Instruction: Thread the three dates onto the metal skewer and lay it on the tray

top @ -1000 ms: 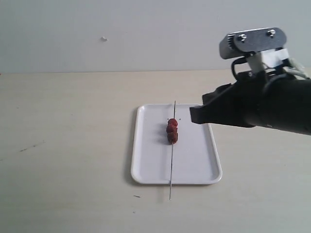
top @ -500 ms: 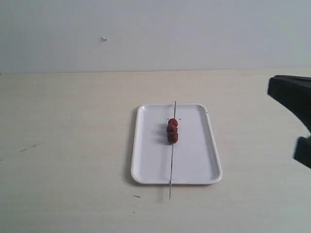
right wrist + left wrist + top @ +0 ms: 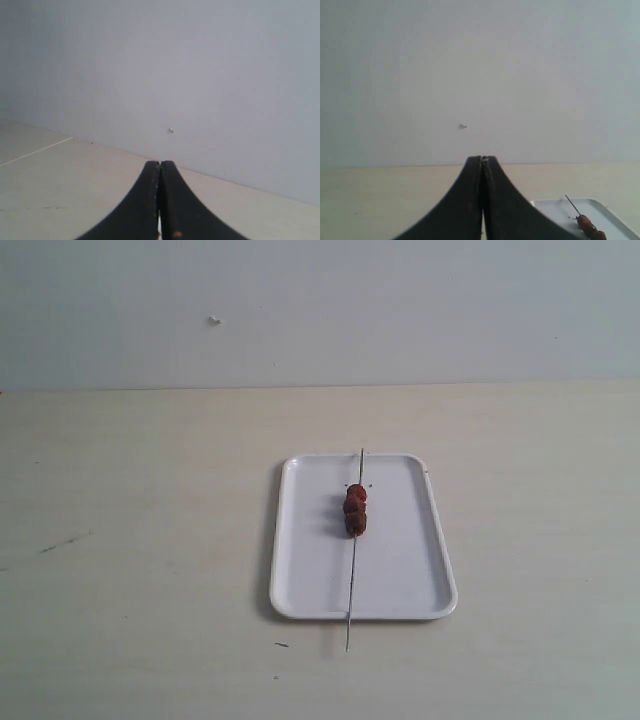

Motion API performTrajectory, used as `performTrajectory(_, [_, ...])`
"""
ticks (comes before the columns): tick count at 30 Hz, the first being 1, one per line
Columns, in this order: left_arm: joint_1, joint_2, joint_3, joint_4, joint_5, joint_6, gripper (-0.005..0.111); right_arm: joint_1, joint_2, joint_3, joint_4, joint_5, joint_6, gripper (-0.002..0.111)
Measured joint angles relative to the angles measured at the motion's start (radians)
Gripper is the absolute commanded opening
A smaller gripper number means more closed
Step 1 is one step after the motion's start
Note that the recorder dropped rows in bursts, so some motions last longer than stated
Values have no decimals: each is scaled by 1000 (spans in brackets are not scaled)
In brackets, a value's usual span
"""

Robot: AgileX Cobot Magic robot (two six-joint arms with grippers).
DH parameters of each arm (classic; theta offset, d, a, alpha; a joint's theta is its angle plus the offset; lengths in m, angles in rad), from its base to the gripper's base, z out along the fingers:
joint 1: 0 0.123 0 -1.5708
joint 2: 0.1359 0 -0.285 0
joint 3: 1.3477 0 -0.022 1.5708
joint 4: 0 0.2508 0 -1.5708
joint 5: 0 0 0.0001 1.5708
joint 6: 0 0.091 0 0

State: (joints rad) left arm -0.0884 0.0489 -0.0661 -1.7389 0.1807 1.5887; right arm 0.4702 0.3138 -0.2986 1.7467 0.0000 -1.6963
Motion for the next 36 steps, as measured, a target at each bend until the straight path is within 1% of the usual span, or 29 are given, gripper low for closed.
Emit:
performTrajectory(9, [0, 0, 0, 0, 0, 0, 0, 0, -8, 0, 0, 0, 0, 0])
performTrajectory(11, [0, 0, 0, 0, 0, 0, 0, -24, -16, 0, 0, 0, -2, 0])
performTrajectory(13, [0, 0, 0, 0, 0, 0, 0, -103, -51, 0, 0, 7, 1, 0])
performTrajectory(17, [0, 0, 0, 0, 0, 0, 0, -338, -151, 0, 0, -7, 88, 0])
performTrajectory(18, [0, 0, 0, 0, 0, 0, 0, -380, -173, 0, 0, -14, 104, 0])
performTrajectory(20, [0, 0, 0, 0, 0, 0, 0, -432, -206, 0, 0, -30, 118, 0])
performTrajectory(24, [0, 0, 0, 0, 0, 0, 0, -466, -222, 0, 0, -51, 112, 0])
performTrajectory(29, [0, 0, 0, 0, 0, 0, 0, -466, -224, 34, -15, -55, 100, 0])
performTrajectory(30, [0, 0, 0, 0, 0, 0, 0, -466, -224, 53, -56, -55, 132, 0])
performTrajectory(32, [0, 0, 0, 0, 0, 0, 0, -468, -224, 97, -228, -52, 264, 0])
performTrajectory(35, [0, 0, 0, 0, 0, 0, 0, -491, -222, 174, -720, -21, 639, 0])
performTrajectory(36, [0, 0, 0, 0, 0, 0, 0, -503, -222, 194, -897, 0, 797, 0])
